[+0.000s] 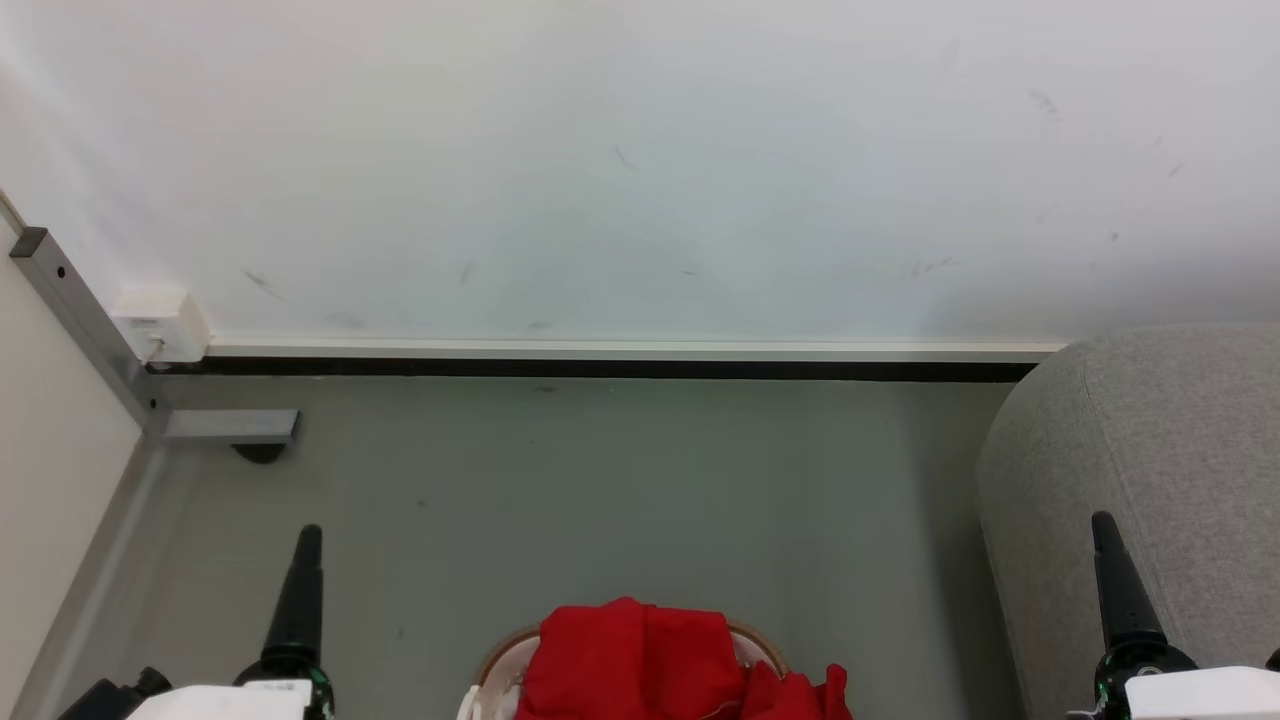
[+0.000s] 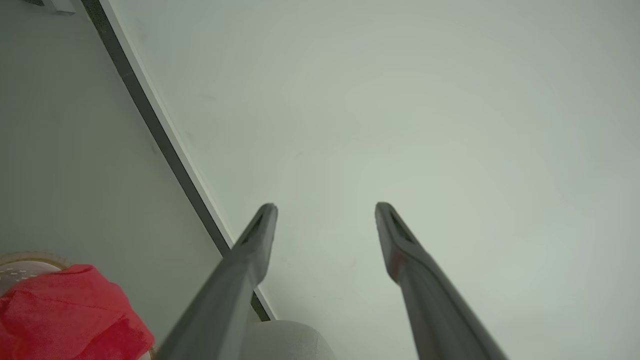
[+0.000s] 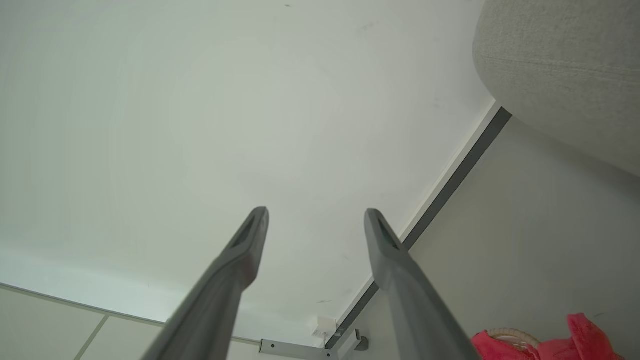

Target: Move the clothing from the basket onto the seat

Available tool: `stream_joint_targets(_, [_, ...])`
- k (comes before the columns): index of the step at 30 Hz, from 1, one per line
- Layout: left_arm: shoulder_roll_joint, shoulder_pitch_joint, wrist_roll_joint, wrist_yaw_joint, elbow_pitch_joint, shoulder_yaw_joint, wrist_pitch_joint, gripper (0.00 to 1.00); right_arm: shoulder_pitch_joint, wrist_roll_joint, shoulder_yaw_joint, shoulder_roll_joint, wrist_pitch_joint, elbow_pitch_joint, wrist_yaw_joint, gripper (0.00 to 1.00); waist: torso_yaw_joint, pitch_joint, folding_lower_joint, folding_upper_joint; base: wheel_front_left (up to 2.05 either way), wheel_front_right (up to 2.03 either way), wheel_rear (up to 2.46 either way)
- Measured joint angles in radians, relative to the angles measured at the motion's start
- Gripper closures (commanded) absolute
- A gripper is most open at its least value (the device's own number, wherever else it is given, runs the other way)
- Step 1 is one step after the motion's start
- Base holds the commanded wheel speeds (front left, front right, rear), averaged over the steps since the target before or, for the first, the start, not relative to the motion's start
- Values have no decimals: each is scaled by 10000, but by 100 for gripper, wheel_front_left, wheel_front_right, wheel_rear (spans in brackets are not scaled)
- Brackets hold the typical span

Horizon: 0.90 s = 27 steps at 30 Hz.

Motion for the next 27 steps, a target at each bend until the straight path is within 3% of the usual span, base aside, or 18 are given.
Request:
stream_joint_targets(7, [6,81,1423,-2,-272,-88,-255,0,0,-1039,290,-4,-276,-261,0,0,8,-10,0,0,0,0,0])
stream_joint_targets(18, [31,182,4086,-4,-681,-305,-646,0,1,-3881,694,-17,-656,-464,0,0,33,-47,0,0,0,0,0])
stream_joint_targets(27, [107,280,6153,8,-805,-573,-913,0,38,-5444,721,-25,-955,-366,0,0,34,-60,0,0,0,0,0])
